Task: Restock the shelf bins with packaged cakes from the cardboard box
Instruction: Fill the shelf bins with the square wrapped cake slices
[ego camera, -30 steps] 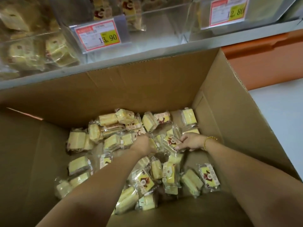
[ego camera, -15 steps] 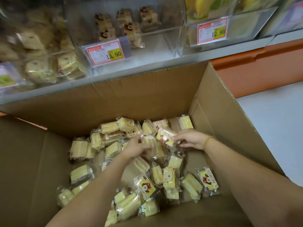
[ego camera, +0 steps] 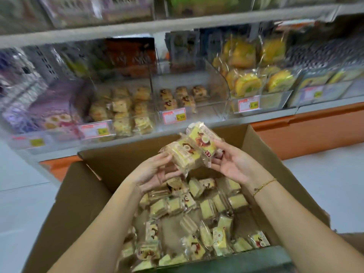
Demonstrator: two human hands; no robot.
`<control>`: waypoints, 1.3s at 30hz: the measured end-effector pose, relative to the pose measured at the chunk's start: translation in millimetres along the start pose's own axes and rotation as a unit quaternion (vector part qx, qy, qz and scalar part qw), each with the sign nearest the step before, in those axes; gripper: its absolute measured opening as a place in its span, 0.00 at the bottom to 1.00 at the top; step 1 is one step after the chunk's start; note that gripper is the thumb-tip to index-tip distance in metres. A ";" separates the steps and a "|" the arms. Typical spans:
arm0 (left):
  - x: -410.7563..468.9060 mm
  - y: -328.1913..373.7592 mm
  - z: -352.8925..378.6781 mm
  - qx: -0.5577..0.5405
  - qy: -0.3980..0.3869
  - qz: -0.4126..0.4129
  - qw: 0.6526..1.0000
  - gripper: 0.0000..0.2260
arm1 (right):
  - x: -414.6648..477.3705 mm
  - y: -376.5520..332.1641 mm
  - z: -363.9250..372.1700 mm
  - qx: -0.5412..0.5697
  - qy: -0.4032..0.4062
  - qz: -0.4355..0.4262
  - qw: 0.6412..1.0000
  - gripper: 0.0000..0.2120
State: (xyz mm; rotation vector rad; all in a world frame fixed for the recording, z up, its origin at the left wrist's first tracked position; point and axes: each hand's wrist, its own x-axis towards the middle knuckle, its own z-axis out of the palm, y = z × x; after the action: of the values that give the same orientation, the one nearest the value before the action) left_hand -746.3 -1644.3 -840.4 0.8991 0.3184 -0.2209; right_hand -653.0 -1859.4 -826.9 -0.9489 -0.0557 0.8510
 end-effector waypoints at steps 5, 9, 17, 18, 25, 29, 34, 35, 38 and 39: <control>-34.9 26.3 18.4 0.024 0.035 0.044 0.998 0.27 | -15.4 -4.6 41.7 0.020 0.010 -0.051 0.998 0.21; -55.1 42.0 24.4 0.058 0.101 0.018 0.993 0.20 | -22.4 -4.2 62.2 -0.020 0.001 -0.049 0.999 0.20; -63.2 68.7 21.4 -0.071 0.204 0.062 0.974 0.25 | -22.0 -22.3 65.4 0.014 0.068 -0.068 0.995 0.16; -60.3 72.1 20.6 -0.070 0.211 0.071 0.972 0.26 | -19.5 -27.7 62.7 0.018 0.082 -0.073 0.994 0.16; -18.3 107.5 36.4 -0.059 0.183 0.130 0.973 0.20 | 14.6 -82.1 38.9 -0.042 0.164 -0.121 0.978 0.17; 20.7 130.2 49.5 -0.081 0.132 0.115 0.981 0.16 | 45.4 -110.2 37.1 -0.126 0.198 -0.124 0.964 0.10; 66.0 144.6 57.2 -0.025 0.140 0.102 0.985 0.17 | 78.2 -126.4 36.6 -0.194 0.190 -0.111 0.956 0.11; 74.2 145.2 57.1 -0.011 0.151 0.108 0.983 0.17 | 85.0 -127.7 36.6 -0.211 0.196 -0.110 0.951 0.12; 93.9 144.2 52.1 0.019 0.179 0.139 0.974 0.17 | 104.5 -132.9 37.7 -0.260 0.209 -0.111 0.936 0.15; 97.3 142.5 50.0 0.018 0.189 0.154 0.970 0.15 | 110.6 -135.7 36.9 -0.274 0.219 -0.112 0.930 0.16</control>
State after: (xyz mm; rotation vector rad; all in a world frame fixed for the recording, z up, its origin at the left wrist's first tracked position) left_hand -601.3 -1603.2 -742.5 1.0132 0.5213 0.2365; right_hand -508.5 -1800.4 -739.5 -1.6099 -0.0155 0.3941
